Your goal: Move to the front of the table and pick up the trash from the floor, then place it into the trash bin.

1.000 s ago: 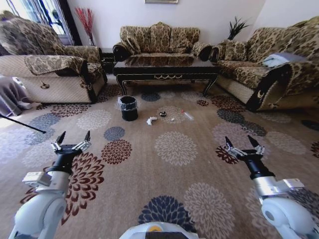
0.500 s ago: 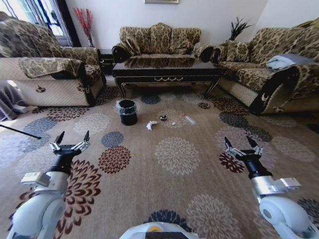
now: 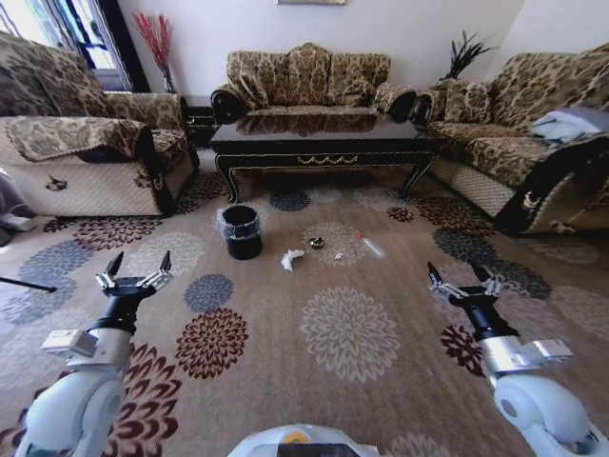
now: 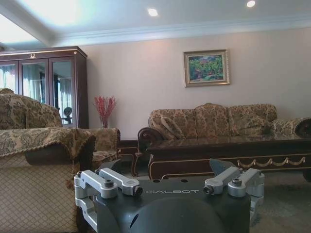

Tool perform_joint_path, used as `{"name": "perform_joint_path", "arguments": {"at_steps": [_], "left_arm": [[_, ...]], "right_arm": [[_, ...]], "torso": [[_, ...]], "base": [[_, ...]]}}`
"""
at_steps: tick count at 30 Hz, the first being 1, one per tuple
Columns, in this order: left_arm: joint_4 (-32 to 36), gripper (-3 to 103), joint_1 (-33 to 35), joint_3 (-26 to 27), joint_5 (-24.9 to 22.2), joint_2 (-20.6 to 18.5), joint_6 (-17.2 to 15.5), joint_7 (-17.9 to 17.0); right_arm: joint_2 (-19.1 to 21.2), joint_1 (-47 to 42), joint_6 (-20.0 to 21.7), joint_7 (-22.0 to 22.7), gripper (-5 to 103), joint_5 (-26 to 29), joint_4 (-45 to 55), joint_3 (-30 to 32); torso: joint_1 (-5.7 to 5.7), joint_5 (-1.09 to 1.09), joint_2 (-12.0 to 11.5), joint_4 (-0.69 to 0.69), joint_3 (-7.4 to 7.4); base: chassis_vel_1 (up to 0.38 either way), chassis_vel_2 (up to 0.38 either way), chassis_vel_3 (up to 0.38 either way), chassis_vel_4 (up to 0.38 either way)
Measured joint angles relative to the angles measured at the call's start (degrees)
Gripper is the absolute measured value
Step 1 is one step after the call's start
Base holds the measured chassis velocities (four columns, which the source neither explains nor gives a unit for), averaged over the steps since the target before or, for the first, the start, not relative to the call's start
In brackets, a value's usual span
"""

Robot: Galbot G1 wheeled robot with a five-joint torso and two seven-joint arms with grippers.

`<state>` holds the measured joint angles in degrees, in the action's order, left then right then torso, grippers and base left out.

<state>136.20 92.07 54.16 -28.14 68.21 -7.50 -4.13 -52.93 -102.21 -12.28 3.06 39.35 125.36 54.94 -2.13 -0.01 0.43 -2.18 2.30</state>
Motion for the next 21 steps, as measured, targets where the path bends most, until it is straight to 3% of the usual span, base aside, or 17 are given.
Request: {"name": "perform_joint_path", "arguments": {"at_steps": [21], "left_arm": [[0.3, 100, 0.5, 0.4, -0.1, -0.2, 0.7, 0.2]], "right_arm": [[-0.4, -1.0, -0.2, -0.1, 100, -0.4, 0.8, 0.4]], "torso": [[0.01, 0.01, 0.0, 0.02, 0.05]], "base": [[-0.189, 0.191, 0.191, -0.201]]}}
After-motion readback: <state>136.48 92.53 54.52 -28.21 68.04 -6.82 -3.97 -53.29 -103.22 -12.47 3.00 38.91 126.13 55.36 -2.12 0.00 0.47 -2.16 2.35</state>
